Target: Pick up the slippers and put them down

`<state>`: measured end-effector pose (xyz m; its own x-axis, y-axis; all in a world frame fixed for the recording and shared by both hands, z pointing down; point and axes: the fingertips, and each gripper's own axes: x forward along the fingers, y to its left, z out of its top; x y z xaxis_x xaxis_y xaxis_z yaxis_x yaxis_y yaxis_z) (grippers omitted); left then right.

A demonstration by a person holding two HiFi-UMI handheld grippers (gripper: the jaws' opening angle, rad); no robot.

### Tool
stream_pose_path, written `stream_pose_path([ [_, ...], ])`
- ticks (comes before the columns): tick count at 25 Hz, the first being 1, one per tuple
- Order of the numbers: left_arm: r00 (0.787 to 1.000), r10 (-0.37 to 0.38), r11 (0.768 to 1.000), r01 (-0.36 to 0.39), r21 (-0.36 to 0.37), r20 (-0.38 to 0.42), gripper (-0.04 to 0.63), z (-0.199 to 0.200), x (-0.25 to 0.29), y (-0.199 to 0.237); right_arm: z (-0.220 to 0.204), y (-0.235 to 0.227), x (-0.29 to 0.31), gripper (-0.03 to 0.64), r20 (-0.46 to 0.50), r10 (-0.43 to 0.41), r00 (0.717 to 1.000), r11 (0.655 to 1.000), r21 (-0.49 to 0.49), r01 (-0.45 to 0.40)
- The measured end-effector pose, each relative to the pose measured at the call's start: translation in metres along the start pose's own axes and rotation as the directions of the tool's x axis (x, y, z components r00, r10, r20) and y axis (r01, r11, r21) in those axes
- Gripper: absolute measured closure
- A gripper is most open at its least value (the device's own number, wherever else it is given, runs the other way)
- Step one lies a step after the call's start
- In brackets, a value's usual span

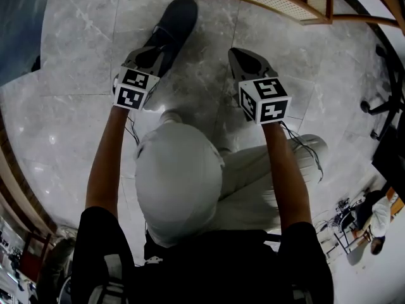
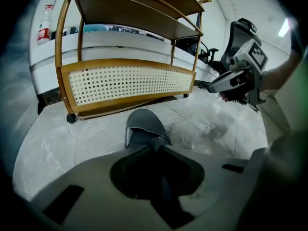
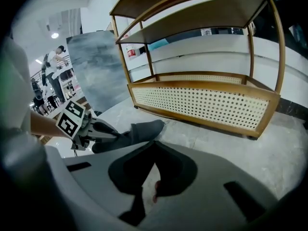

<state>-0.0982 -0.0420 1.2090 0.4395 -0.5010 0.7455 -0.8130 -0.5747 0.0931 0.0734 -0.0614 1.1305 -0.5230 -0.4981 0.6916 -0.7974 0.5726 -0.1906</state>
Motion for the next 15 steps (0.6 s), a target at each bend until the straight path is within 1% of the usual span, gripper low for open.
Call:
stream_pose_path([
  [2, 1.0, -0.025, 1.0, 0.024, -0.007, -0.017, 0.571, -0.0002, -0.0014, -0.0055, -0.0009, 0.0022, 0.0005, 0.618, -0.003, 0.003, 1.0, 1.0, -0.005, -0.003],
  [6, 1.0, -0.012, 1.0, 0.012, 0.013, -0.013, 0.571, -0.0024, 0.0026, -0.0026, -0.0011, 0.0058, 0.0002, 0.619, 0.003, 0.008, 1.0, 1.0, -0.001, -0.008],
  [11, 0.998, -0.031, 1.0, 0.031, 0.003, -0.051, 0.569, -0.0039, -0.0035, -0.0056, -0.0039, 0.0084, -0.0003, 0.618, -0.001, 0.015, 1.0, 1.0, 0.001, -0.015],
  [15, 0.998, -0.038, 0.999, 0.038, -0.001, -0.058, 0.54, -0.0024, -0.0063, -0.0073, -0.0046, 0.0093, 0.0003, 0.619, -0.007, 0.021, 1.0, 1.0, -0.01, -0.021],
])
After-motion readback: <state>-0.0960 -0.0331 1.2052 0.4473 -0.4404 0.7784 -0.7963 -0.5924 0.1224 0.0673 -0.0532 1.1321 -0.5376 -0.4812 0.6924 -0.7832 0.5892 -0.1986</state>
